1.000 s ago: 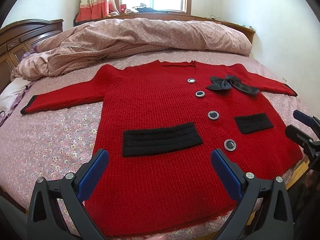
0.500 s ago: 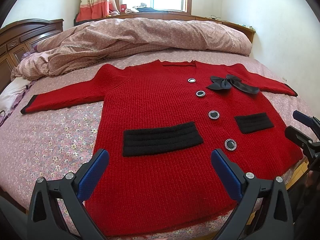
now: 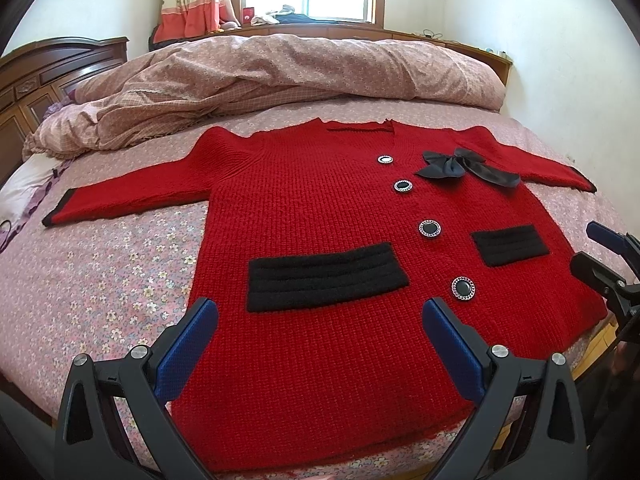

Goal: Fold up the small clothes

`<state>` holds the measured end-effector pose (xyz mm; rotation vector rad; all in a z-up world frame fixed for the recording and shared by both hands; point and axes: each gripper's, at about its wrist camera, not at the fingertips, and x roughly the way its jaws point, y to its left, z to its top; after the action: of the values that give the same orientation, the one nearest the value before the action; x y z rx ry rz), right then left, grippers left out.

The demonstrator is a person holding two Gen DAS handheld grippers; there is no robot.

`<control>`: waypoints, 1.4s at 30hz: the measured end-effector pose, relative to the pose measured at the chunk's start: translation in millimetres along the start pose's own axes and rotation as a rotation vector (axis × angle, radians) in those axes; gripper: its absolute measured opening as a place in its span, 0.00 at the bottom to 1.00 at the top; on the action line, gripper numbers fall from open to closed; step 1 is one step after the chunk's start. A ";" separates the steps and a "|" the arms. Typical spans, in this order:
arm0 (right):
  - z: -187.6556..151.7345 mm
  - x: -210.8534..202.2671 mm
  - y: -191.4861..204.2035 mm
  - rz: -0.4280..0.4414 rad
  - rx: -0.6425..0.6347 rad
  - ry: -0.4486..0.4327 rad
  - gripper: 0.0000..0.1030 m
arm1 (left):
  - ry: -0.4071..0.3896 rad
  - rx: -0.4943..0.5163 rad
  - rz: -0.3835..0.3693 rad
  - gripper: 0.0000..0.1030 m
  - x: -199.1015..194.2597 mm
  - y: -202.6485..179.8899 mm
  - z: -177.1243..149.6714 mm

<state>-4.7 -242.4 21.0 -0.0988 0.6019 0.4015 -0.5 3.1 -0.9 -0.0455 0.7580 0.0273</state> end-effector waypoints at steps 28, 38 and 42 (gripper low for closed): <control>40.9 18.8 43.3 0.109 -0.011 -0.048 1.00 | -0.038 -0.396 0.063 0.96 -10.8 123.2 43.1; 62.8 44.6 75.7 0.181 -0.089 -0.025 1.00 | 0.025 -0.771 0.076 0.94 49.9 319.2 79.5; 83.6 61.7 86.5 0.186 -0.145 -0.051 1.00 | 0.028 -0.888 0.133 0.93 76.4 369.8 68.6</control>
<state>51.8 -124.9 56.8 -0.1714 0.5332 0.6262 86.8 376.5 -15.4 -0.8413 0.7269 0.4896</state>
